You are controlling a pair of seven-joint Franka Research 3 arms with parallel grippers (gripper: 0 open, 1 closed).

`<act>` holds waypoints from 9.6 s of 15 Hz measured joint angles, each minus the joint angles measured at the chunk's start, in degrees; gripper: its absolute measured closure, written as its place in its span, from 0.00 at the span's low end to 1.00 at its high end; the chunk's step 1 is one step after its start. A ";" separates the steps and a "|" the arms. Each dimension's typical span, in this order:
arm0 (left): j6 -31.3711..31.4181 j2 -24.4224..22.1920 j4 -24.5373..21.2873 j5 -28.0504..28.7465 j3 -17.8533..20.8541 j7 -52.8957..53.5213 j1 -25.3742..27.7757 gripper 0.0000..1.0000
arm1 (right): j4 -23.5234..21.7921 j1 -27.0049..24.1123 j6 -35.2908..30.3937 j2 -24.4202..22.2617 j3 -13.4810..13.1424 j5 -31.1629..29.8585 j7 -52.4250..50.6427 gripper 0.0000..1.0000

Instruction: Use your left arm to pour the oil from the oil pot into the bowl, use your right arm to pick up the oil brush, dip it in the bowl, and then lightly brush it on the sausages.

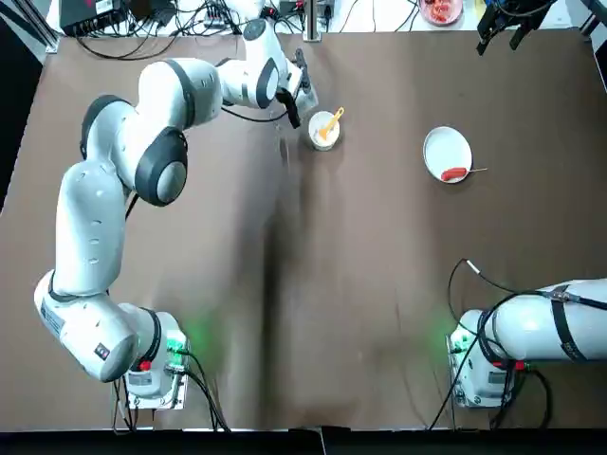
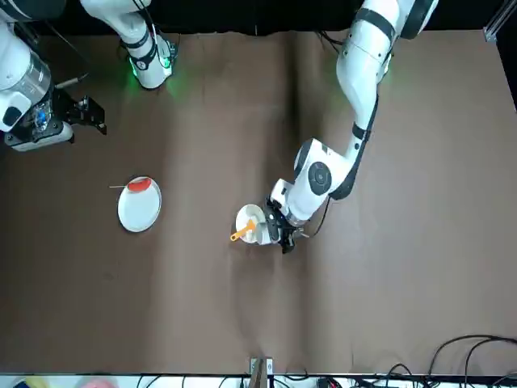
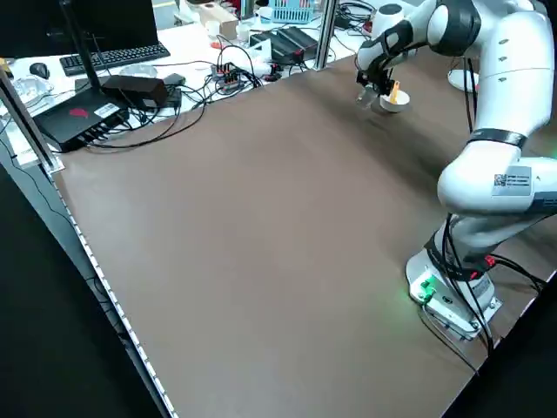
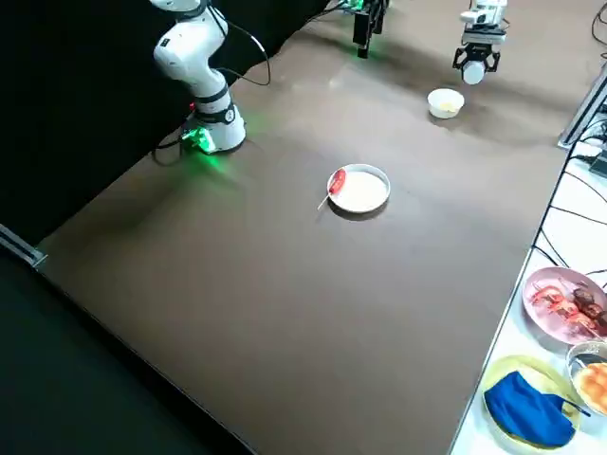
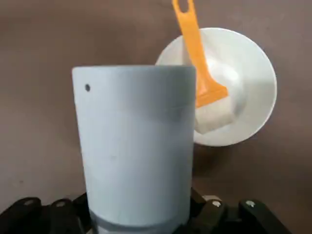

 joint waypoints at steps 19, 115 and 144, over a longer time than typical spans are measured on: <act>-24.67 -4.33 -1.26 -10.17 -26.04 26.86 48.19 0.45 | -0.20 1.90 1.07 1.42 0.11 0.01 0.01 0.00; -43.92 -12.54 0.36 -16.08 -22.11 62.19 67.20 0.01 | 22.20 6.32 18.95 41.82 7.49 43.11 0.63 0.96; -48.57 -35.24 -16.85 28.16 -34.78 -66.71 53.04 0.01 | 9.24 -17.17 3.60 43.24 0.52 17.72 -25.82 0.96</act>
